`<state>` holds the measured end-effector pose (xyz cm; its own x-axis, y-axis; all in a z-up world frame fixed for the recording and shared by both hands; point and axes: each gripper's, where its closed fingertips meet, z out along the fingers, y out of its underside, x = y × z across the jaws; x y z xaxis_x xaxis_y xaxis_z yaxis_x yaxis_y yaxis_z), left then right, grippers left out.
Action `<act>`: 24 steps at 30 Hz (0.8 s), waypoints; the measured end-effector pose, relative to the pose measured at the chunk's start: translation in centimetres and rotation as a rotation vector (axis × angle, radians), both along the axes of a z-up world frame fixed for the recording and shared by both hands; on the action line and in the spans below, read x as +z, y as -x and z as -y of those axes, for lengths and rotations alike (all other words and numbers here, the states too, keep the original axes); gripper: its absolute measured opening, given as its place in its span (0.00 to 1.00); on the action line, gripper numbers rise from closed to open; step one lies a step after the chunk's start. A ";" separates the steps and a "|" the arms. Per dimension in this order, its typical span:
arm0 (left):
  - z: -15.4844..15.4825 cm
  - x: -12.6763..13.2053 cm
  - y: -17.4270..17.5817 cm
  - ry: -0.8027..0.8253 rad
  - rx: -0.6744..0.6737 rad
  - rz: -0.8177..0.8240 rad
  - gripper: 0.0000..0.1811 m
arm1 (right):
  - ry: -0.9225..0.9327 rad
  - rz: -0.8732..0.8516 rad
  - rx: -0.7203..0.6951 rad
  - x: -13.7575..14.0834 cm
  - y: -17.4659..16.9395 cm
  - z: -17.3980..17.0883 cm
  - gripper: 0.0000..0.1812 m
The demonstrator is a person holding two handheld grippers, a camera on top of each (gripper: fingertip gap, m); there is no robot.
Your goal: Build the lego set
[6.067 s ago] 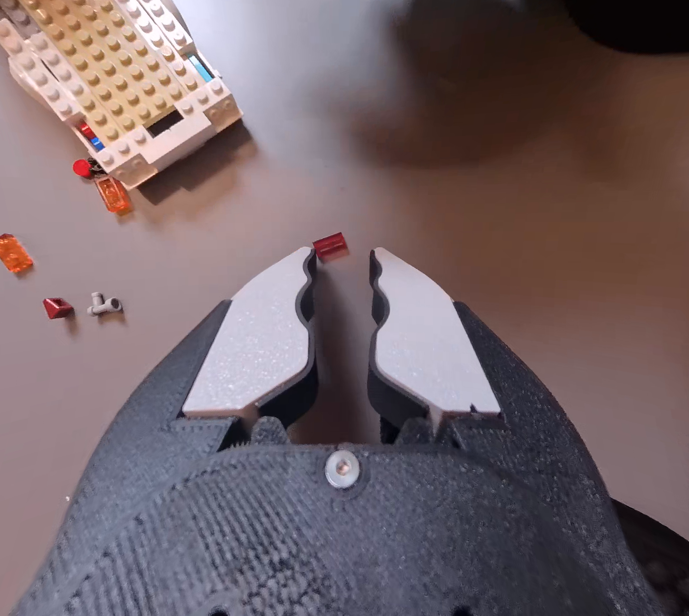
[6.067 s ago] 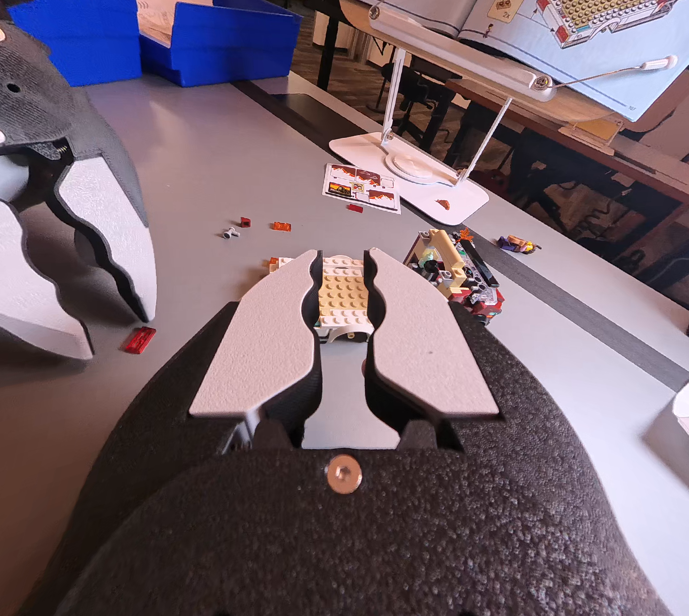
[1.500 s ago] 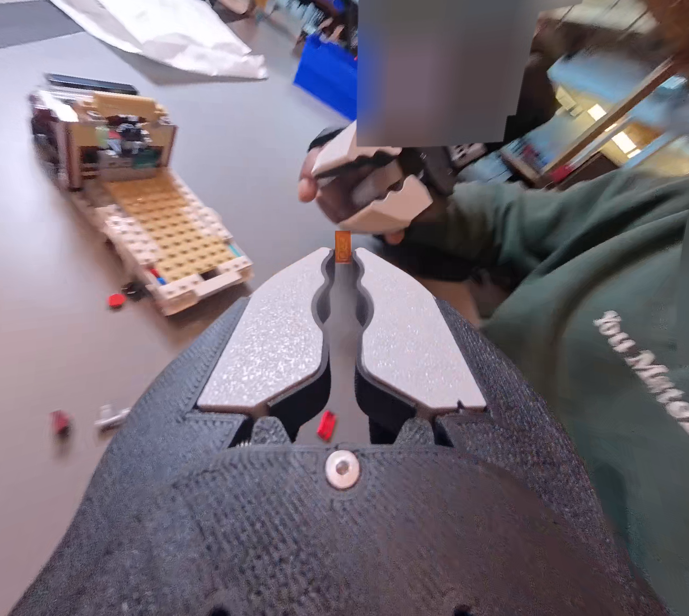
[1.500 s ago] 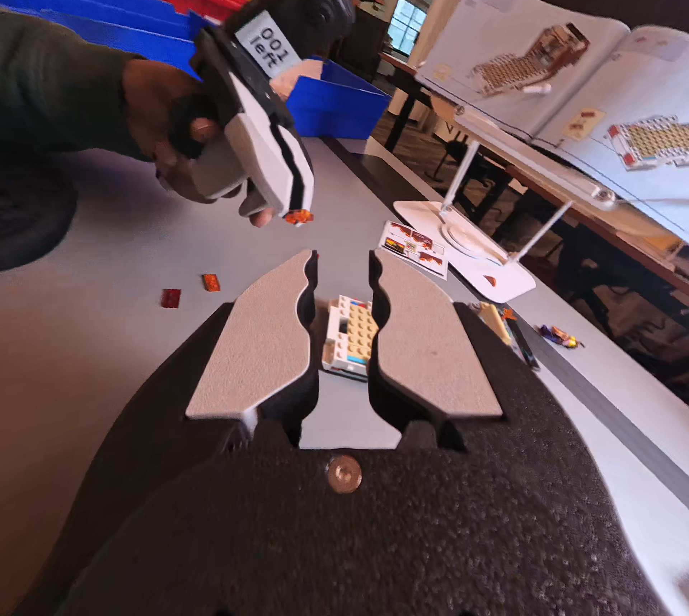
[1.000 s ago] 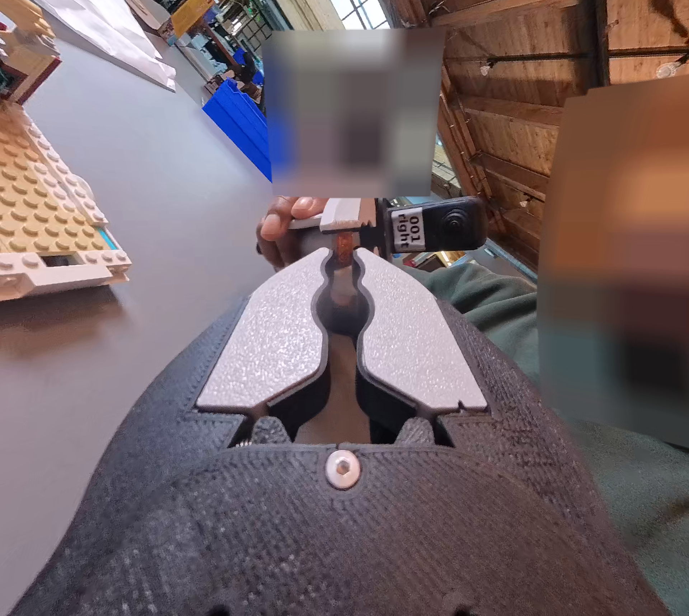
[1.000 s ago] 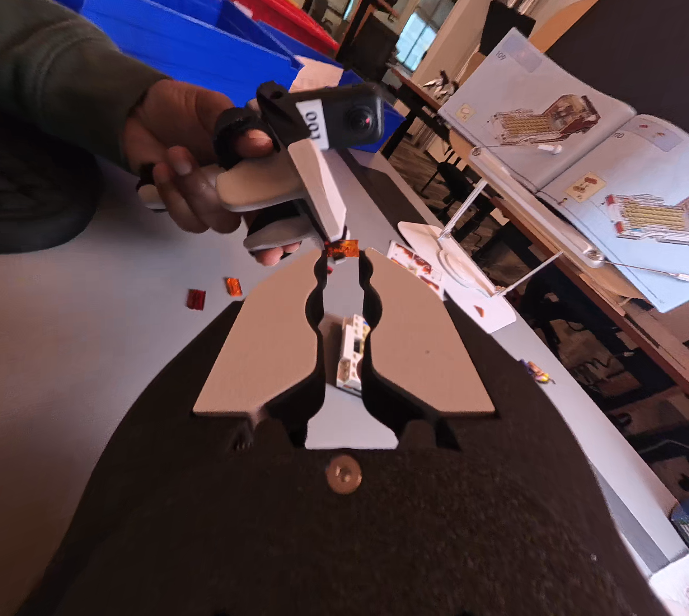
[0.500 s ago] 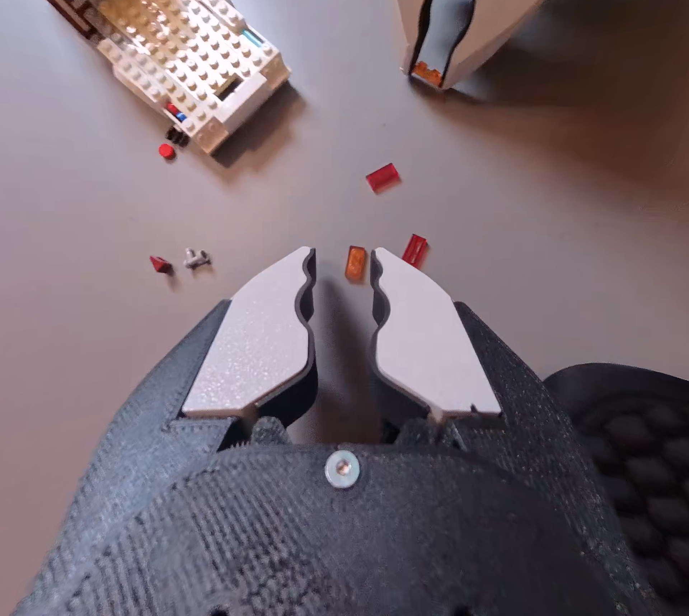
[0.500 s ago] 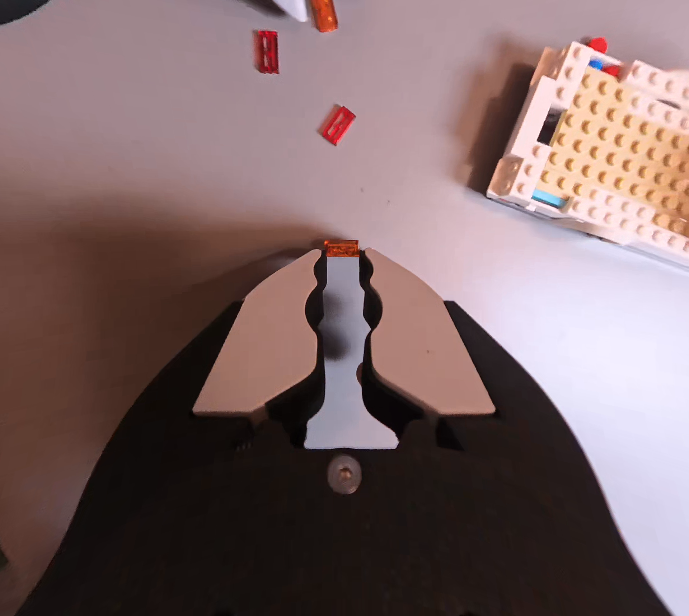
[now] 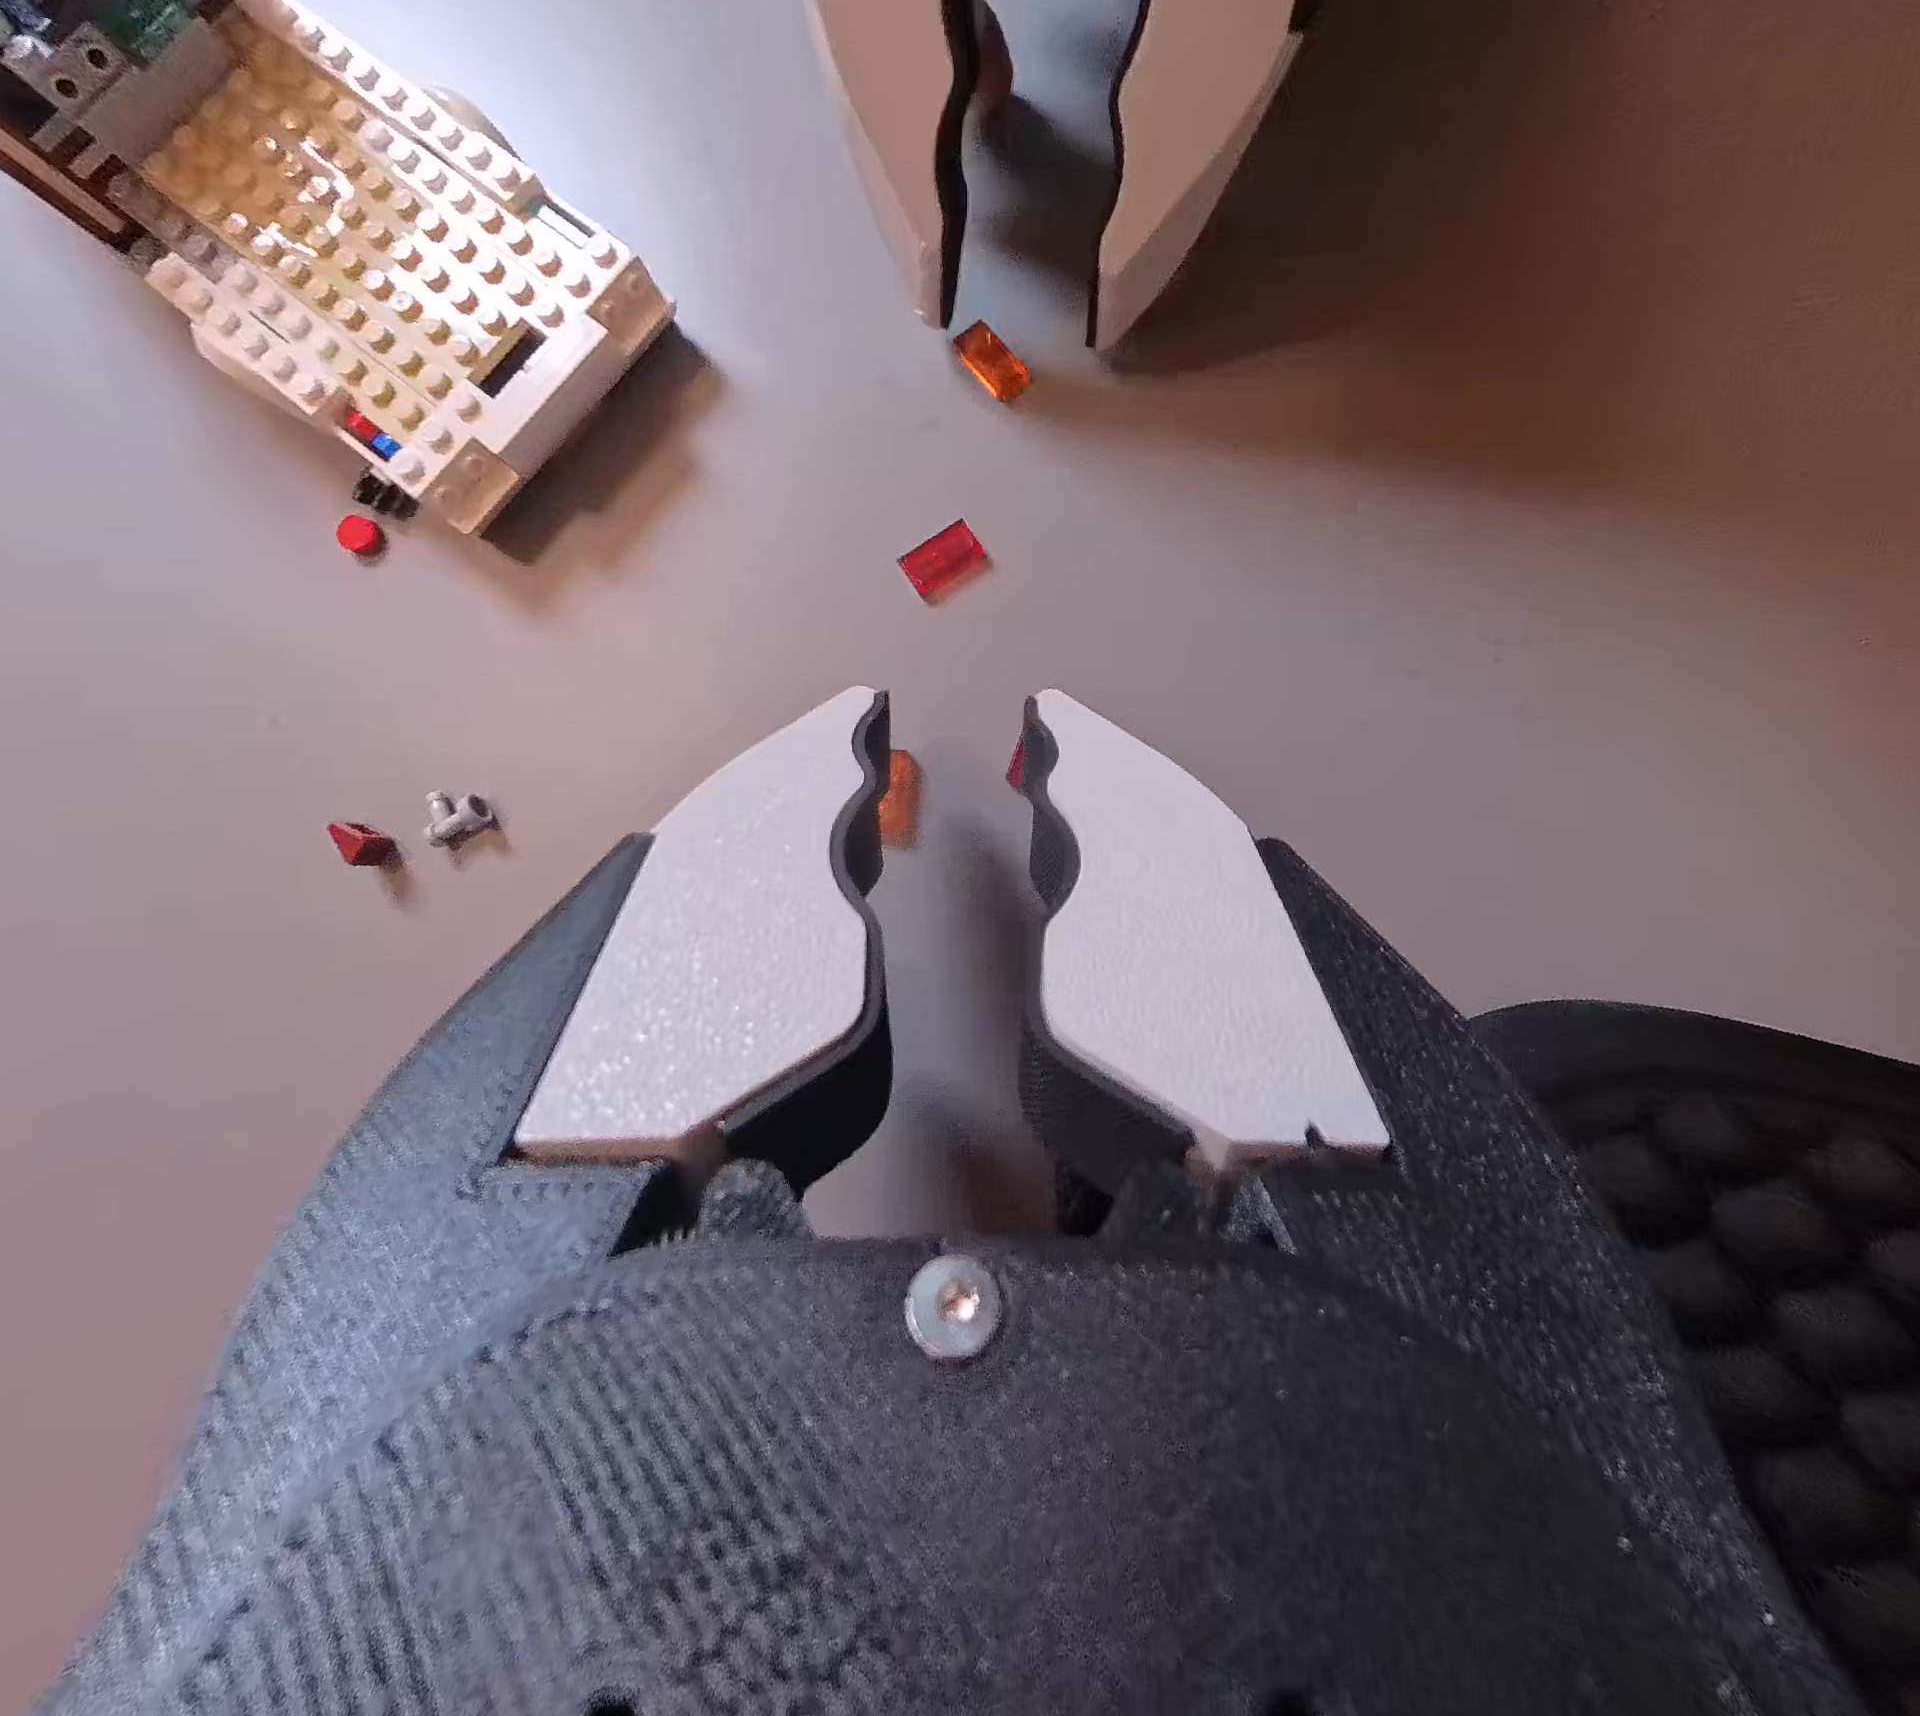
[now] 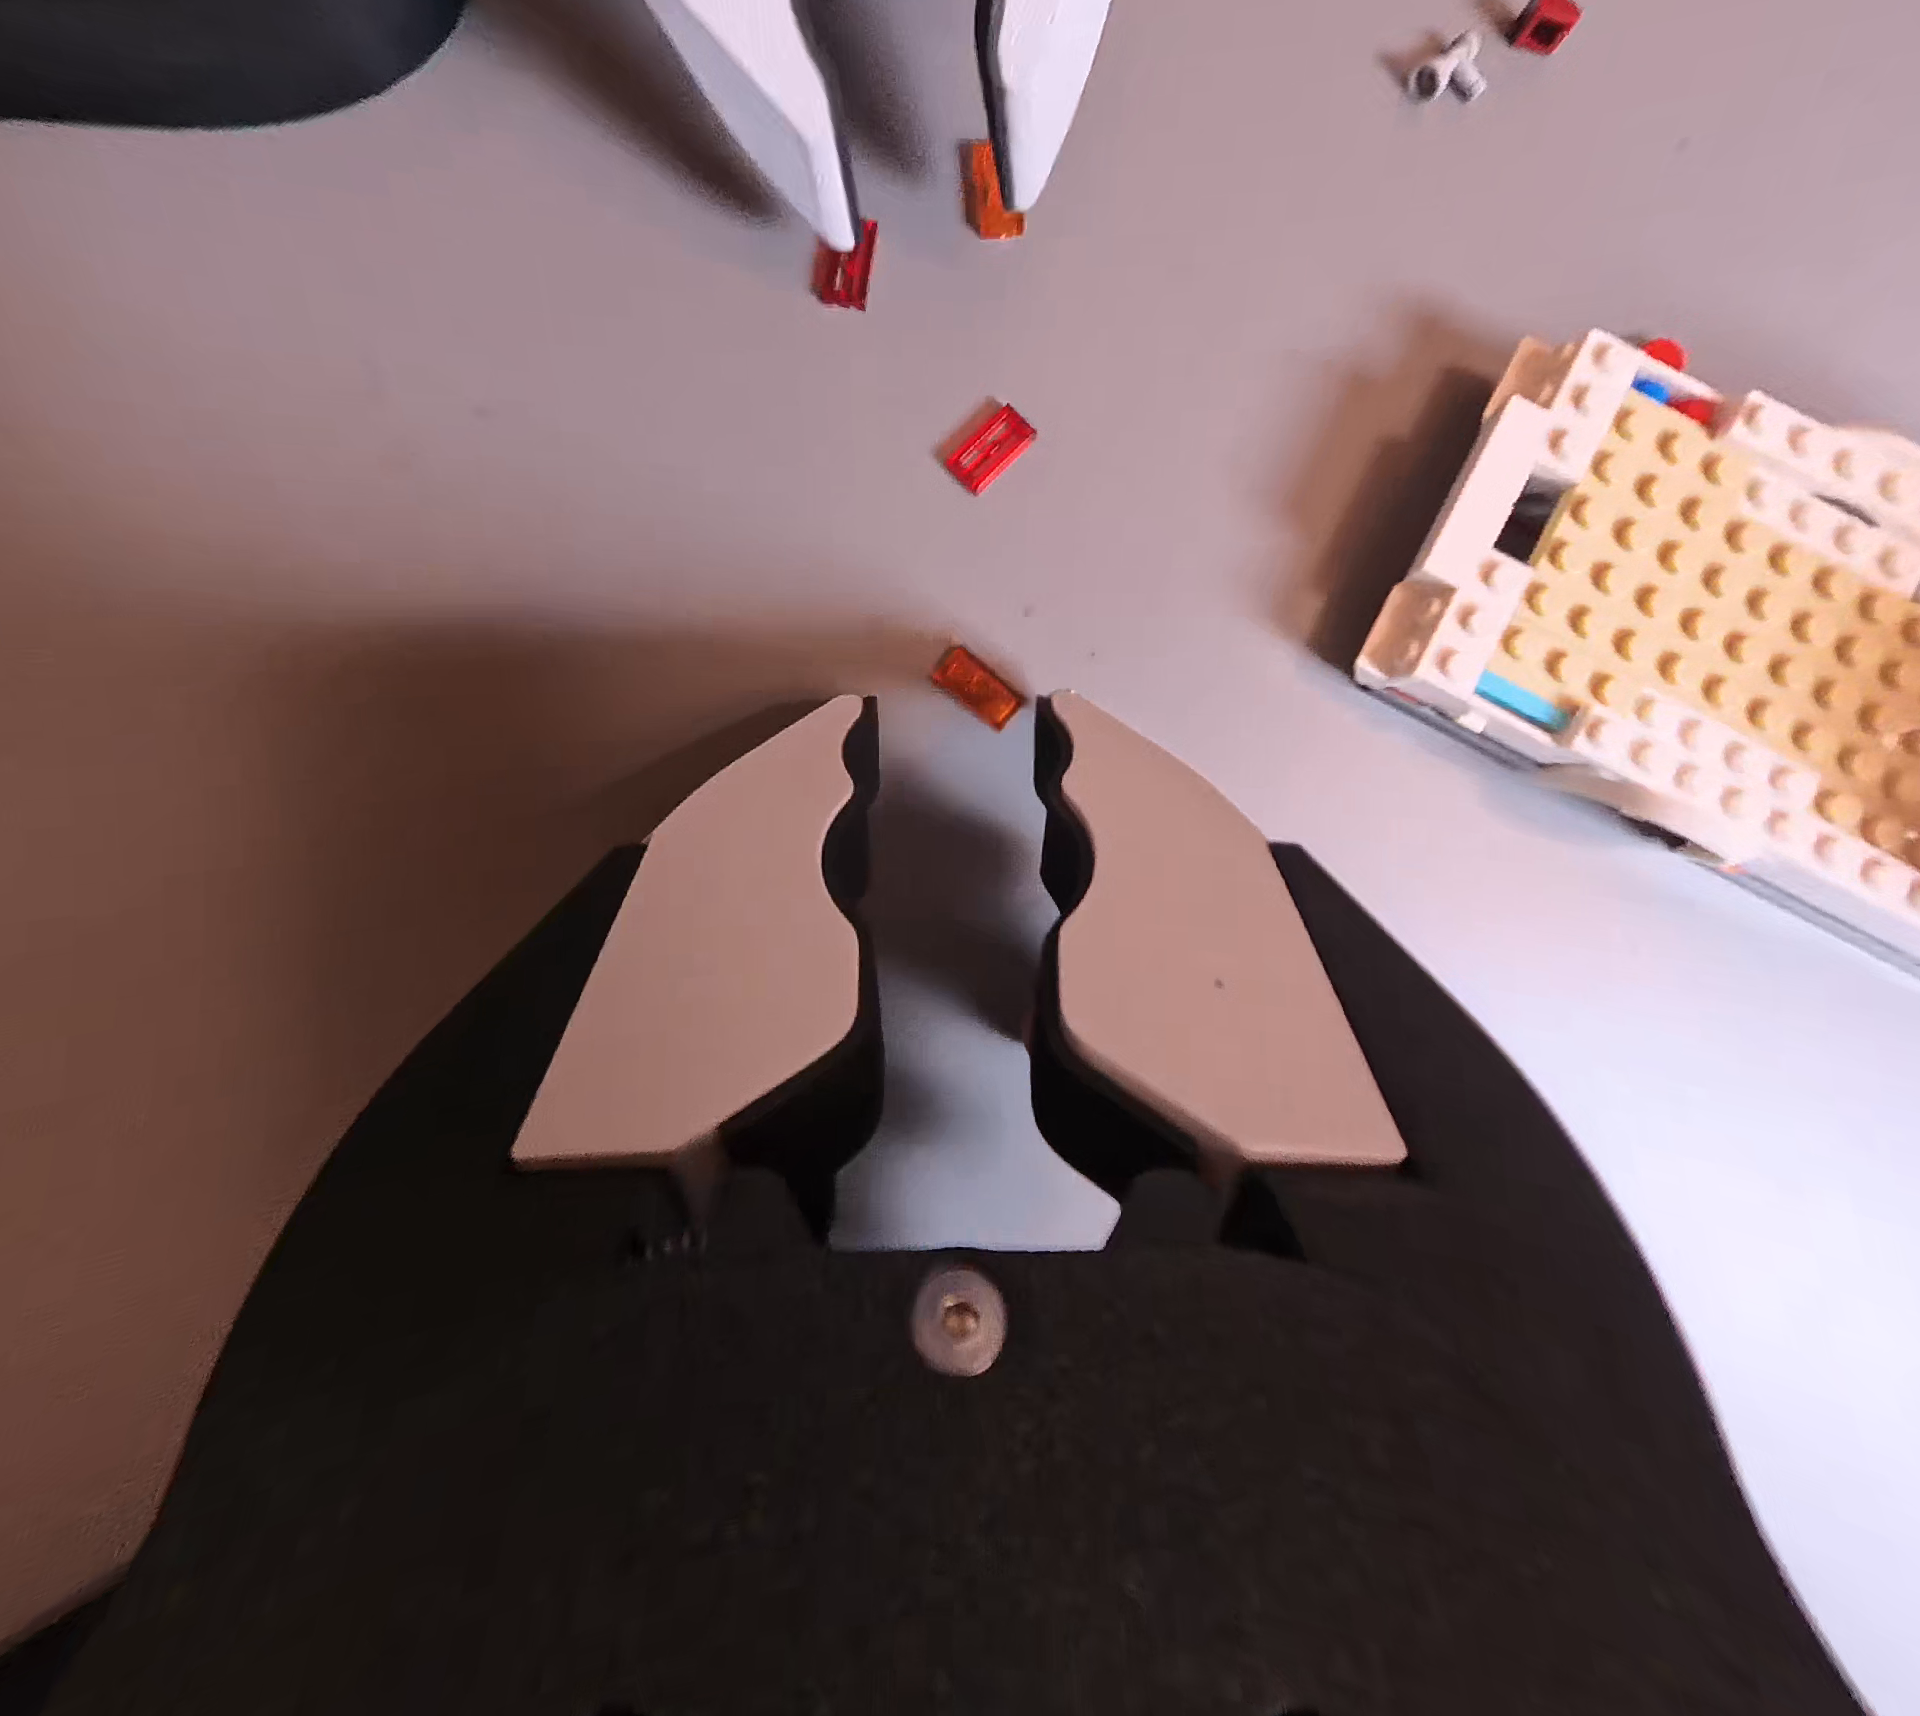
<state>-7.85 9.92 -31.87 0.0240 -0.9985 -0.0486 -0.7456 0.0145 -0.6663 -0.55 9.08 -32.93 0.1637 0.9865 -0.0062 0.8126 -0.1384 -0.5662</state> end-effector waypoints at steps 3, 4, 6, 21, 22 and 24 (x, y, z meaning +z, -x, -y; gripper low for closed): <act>-0.4 -0.1 0.4 0.016 0.018 -0.002 0.13 | 0.019 -0.015 0.001 0.0 0.3 -0.5 0.15; -0.7 -0.1 0.6 0.017 0.030 -0.007 0.13 | 0.022 -0.011 0.011 0.0 0.3 -0.5 0.14; -1.1 -0.3 1.3 0.019 0.042 -0.033 0.13 | 0.014 -0.002 0.022 -0.1 0.3 -0.6 0.12; -1.0 -1.4 1.5 0.063 0.037 -0.049 0.05 | -0.026 -0.048 -0.002 0.7 -0.1 0.1 0.08; -0.9 -1.4 1.4 0.067 0.034 -0.047 0.05 | -0.033 -0.053 0.004 0.8 0.1 0.2 0.08; -0.4 -1.4 1.2 0.075 0.014 -0.051 0.05 | -0.038 -0.063 0.023 1.0 0.7 0.7 0.08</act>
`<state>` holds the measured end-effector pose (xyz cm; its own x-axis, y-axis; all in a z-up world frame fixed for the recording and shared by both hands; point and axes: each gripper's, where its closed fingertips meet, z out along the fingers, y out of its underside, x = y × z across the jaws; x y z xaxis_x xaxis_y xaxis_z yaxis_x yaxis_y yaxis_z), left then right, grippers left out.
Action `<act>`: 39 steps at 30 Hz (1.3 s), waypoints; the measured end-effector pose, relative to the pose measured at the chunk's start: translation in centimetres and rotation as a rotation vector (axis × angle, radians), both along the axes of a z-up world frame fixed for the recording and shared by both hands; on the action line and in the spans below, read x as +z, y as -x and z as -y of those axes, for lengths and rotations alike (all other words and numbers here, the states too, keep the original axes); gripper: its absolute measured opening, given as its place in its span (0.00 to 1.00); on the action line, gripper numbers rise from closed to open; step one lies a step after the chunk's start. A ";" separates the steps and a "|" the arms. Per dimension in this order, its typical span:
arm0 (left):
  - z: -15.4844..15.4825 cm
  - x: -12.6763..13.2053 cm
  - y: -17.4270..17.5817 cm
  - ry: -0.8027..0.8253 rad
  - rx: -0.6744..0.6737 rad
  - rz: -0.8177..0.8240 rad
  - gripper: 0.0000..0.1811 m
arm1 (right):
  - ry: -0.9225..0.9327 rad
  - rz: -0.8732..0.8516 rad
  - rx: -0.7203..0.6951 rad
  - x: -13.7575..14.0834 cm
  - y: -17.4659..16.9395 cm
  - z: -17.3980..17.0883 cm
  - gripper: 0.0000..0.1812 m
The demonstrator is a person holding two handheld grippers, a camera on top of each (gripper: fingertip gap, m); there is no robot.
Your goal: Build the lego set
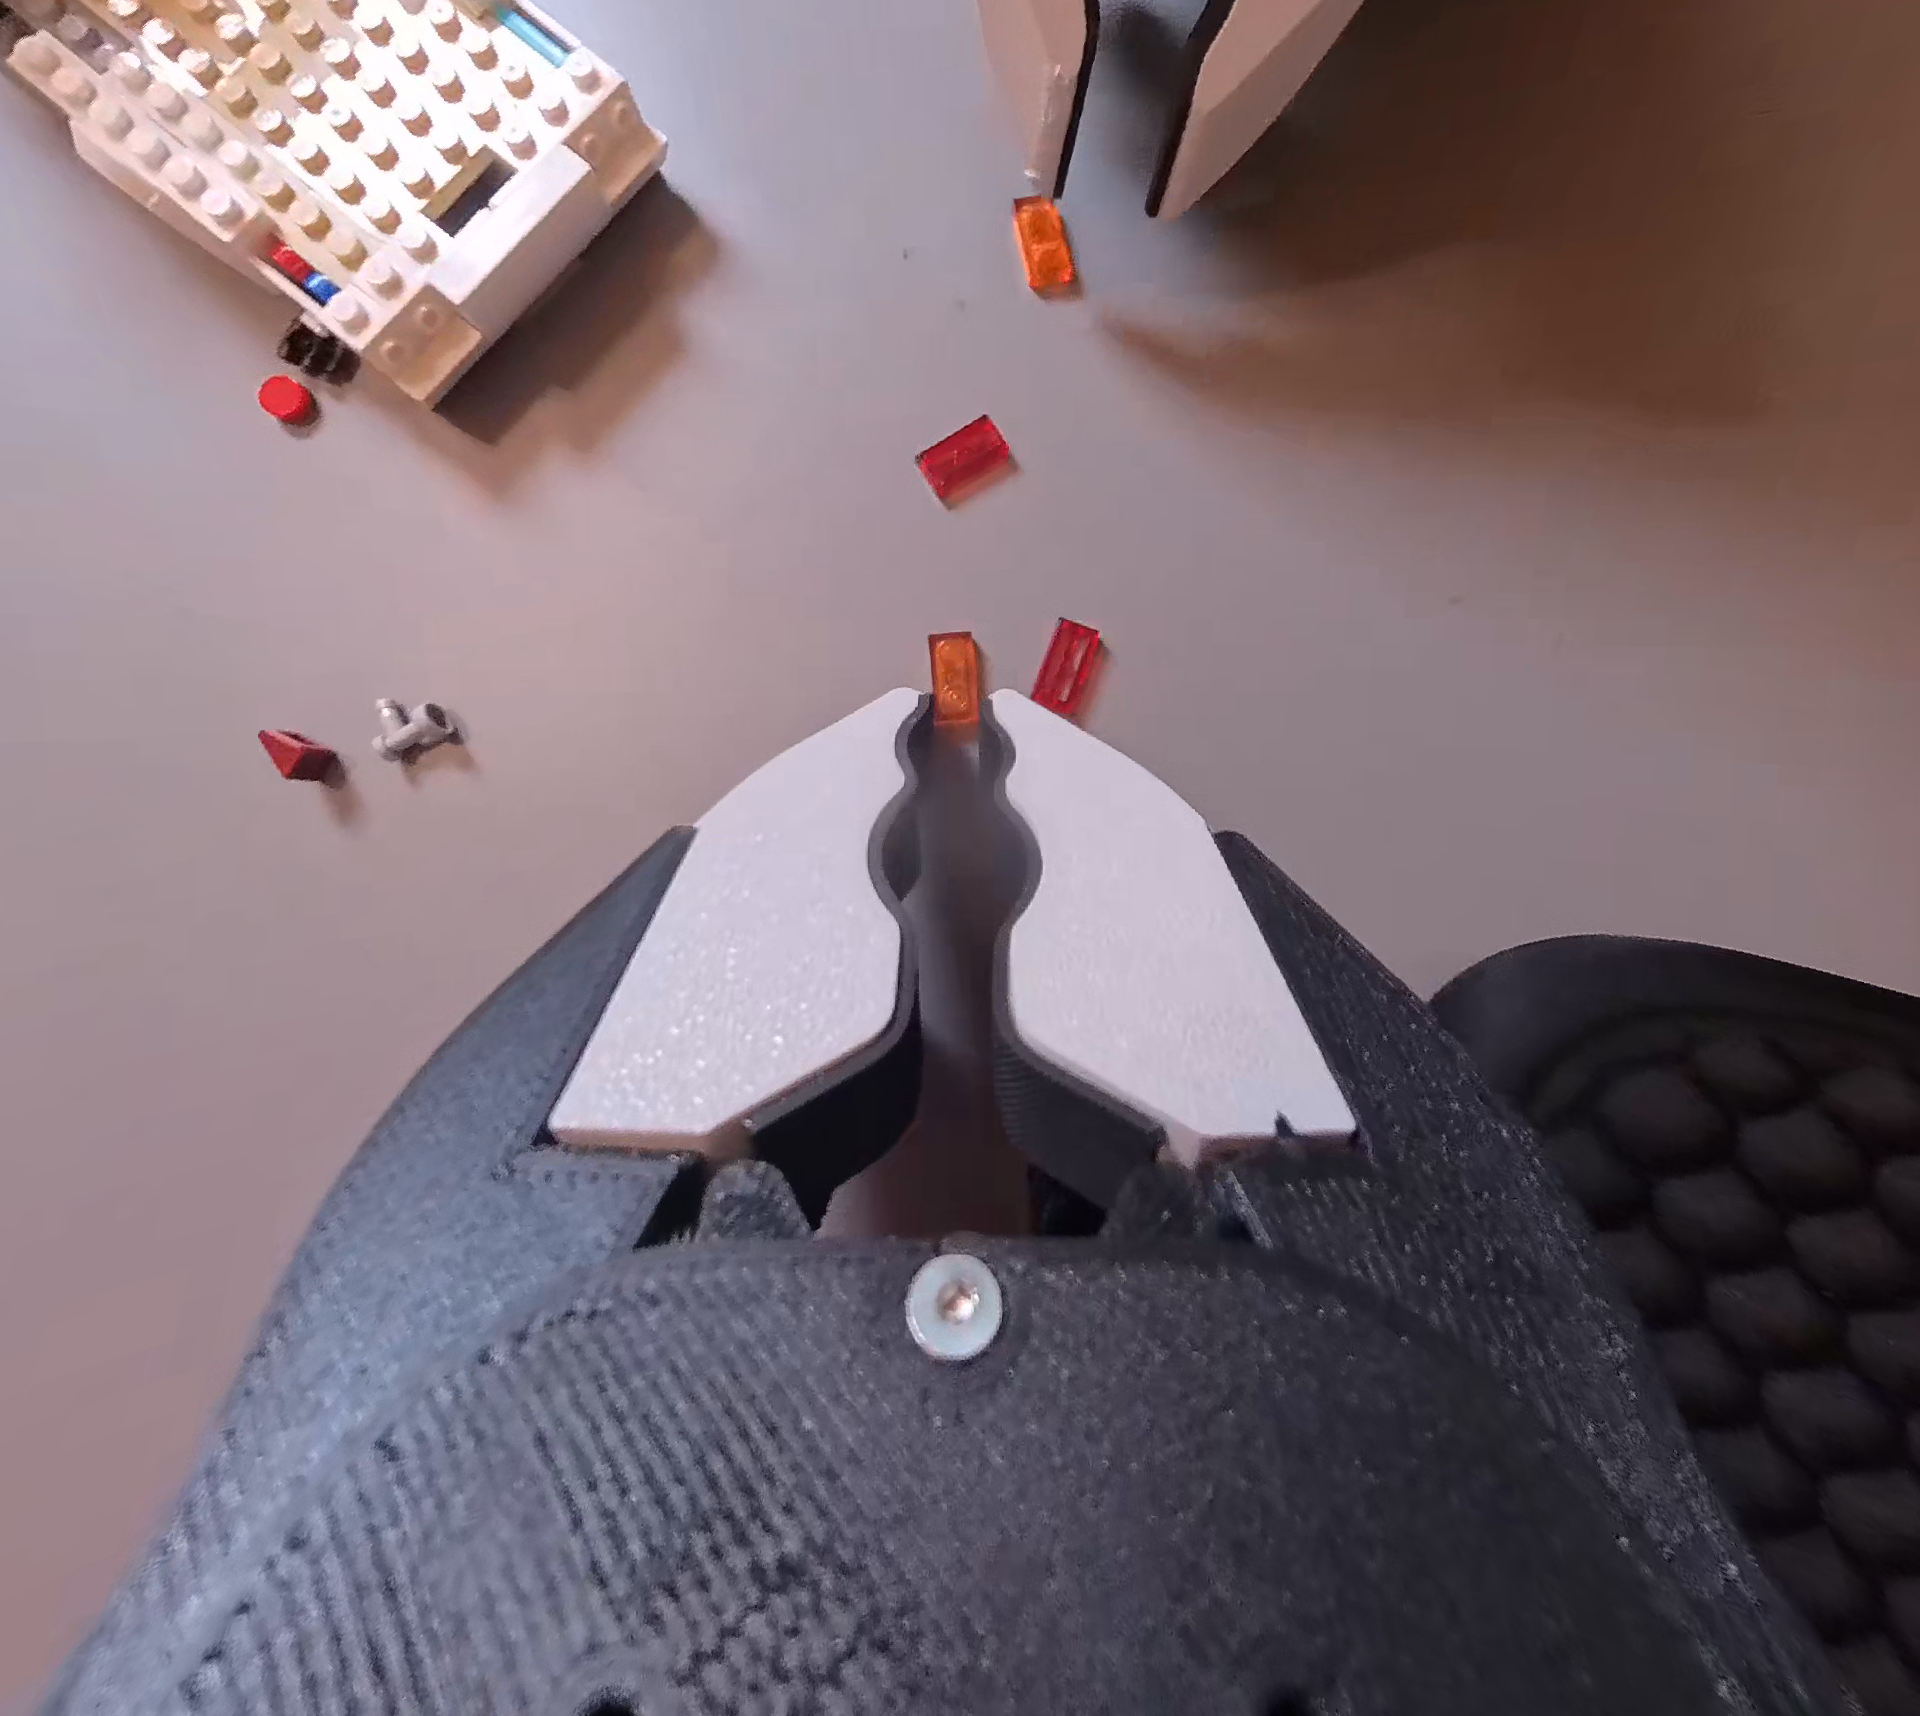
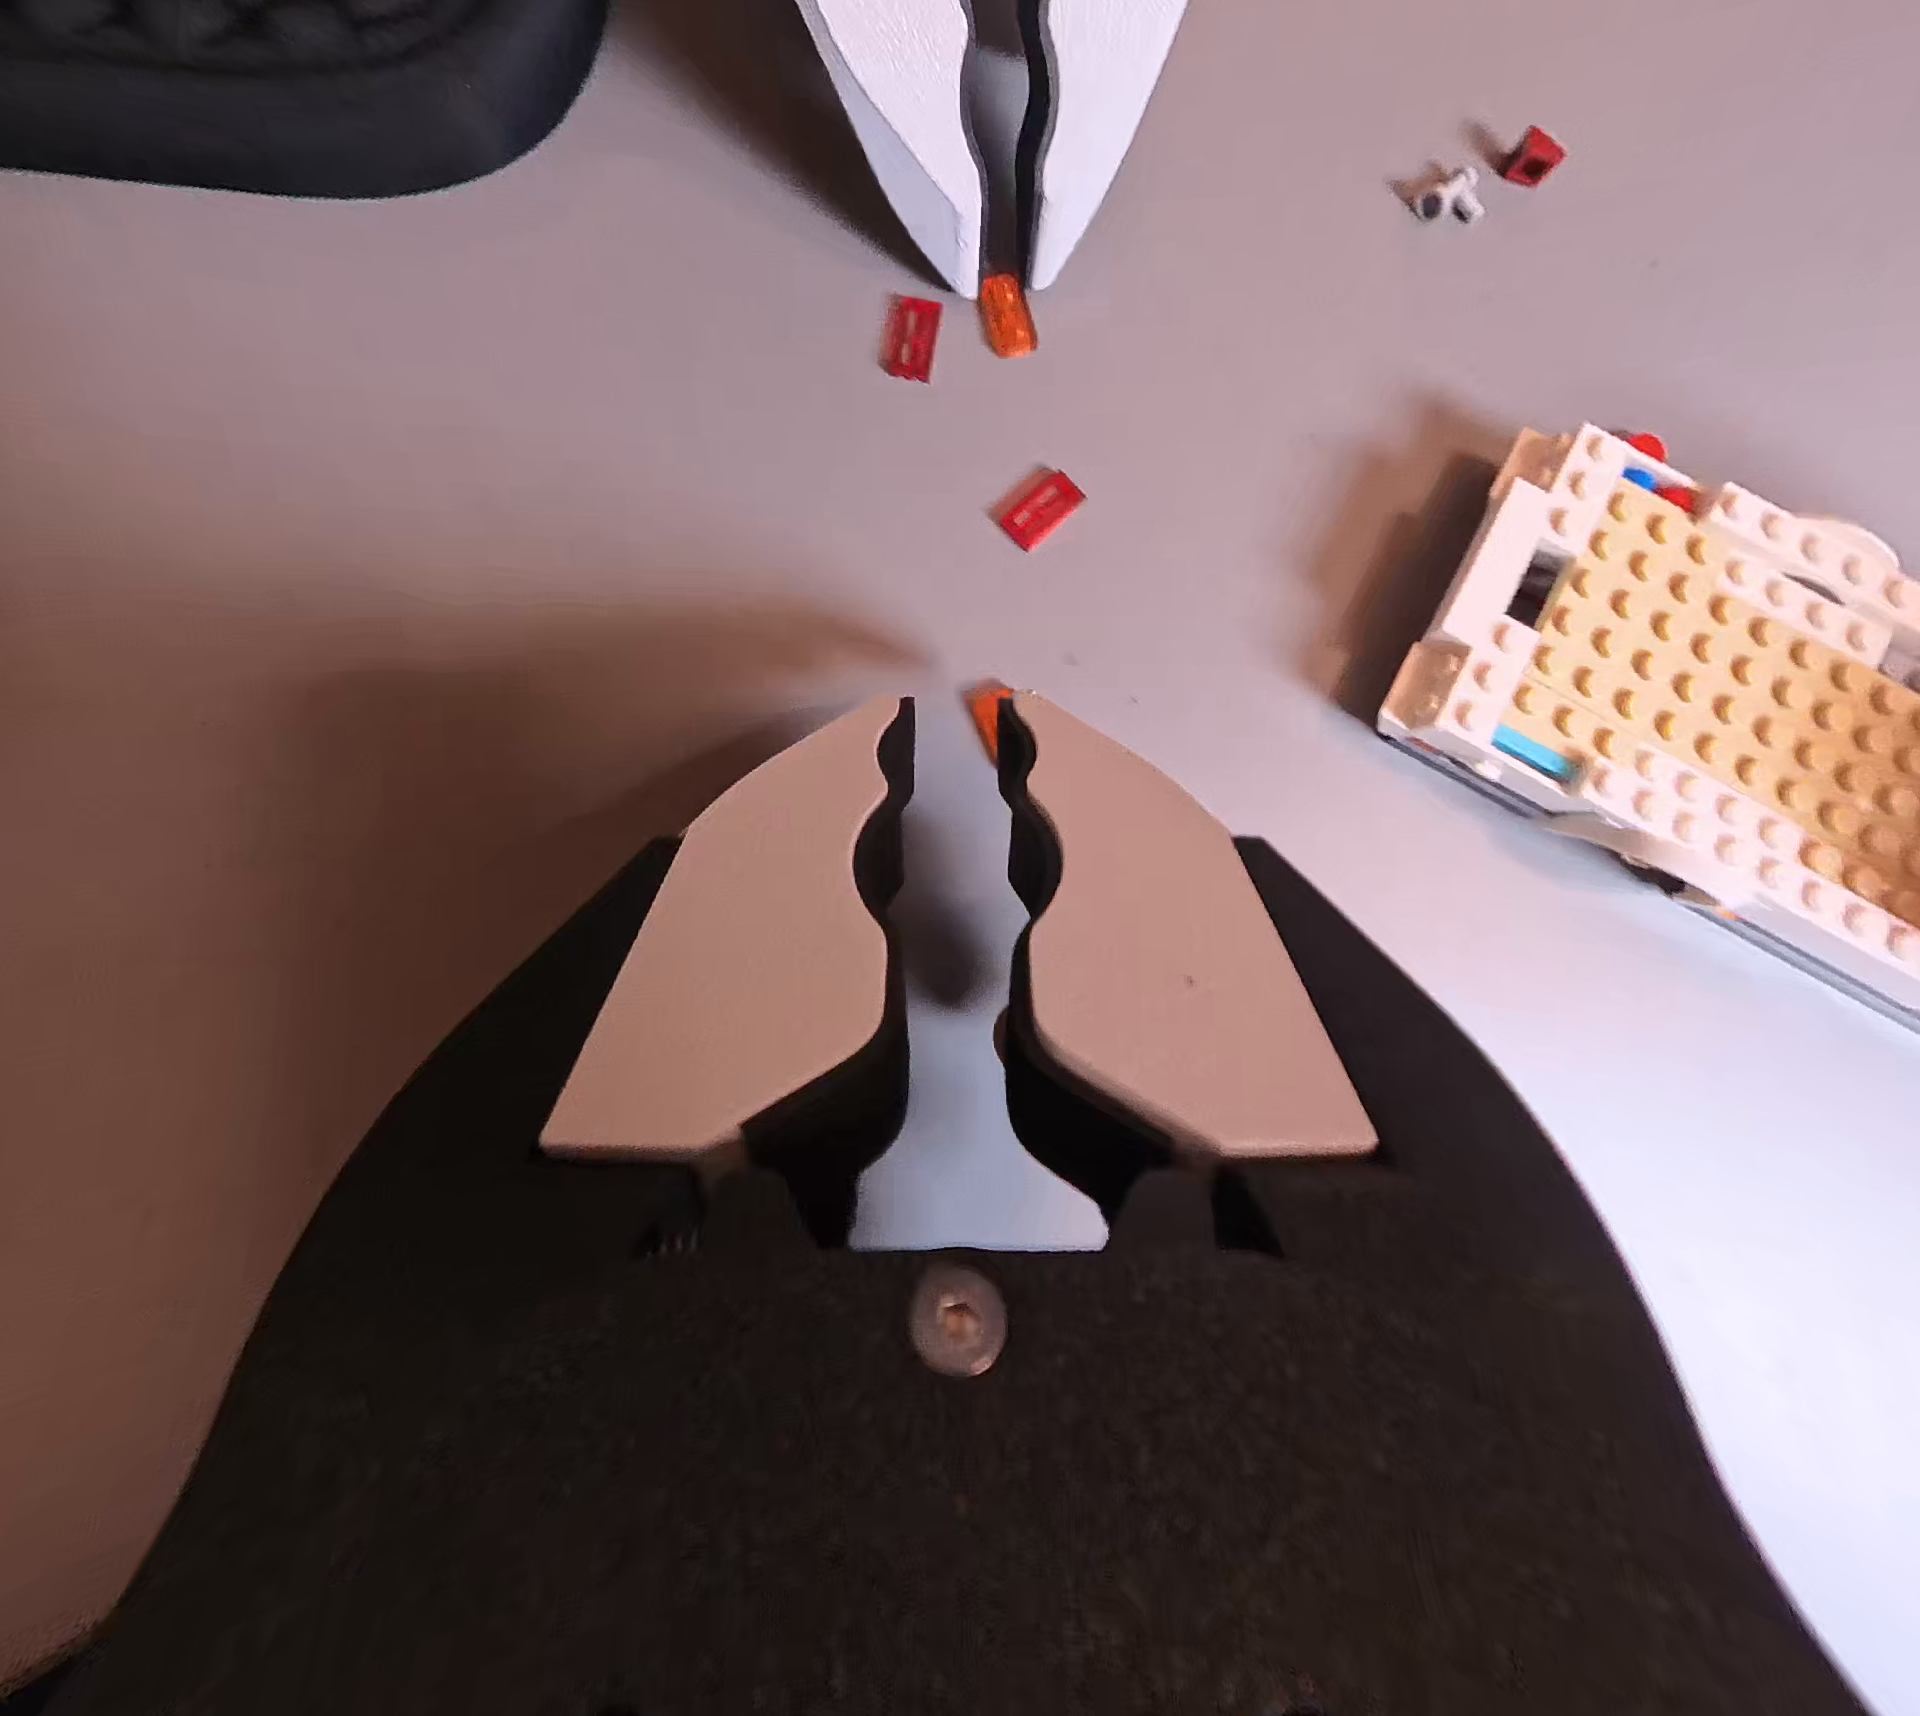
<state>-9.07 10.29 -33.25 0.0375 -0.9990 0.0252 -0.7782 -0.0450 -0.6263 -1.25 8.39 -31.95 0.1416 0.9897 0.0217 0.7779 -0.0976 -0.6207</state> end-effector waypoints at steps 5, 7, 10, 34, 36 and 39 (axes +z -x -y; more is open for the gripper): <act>1.3 0.0 -0.2 0.006 -0.062 -0.005 0.04 | -0.003 -0.003 0.031 0.0 0.7 0.9 0.08; 2.0 0.0 -0.3 0.021 -0.094 -0.002 0.04 | 0.000 -0.002 0.031 -0.1 0.6 0.9 0.08; 3.1 0.0 -0.6 0.022 -0.145 0.002 0.04 | 0.003 -0.002 0.030 -0.3 0.5 0.9 0.08; 4.6 0.0 -0.9 0.020 -0.116 -0.106 0.10 | -0.004 -0.025 0.014 0.2 -0.4 1.0 0.08; 4.7 0.0 -1.3 0.019 -0.115 -0.095 0.09 | -0.003 -0.024 0.014 0.1 -0.5 1.0 0.08; 4.6 0.0 -1.8 0.007 -0.102 -0.078 0.08 | -0.004 -0.027 0.017 0.2 -0.4 1.1 0.08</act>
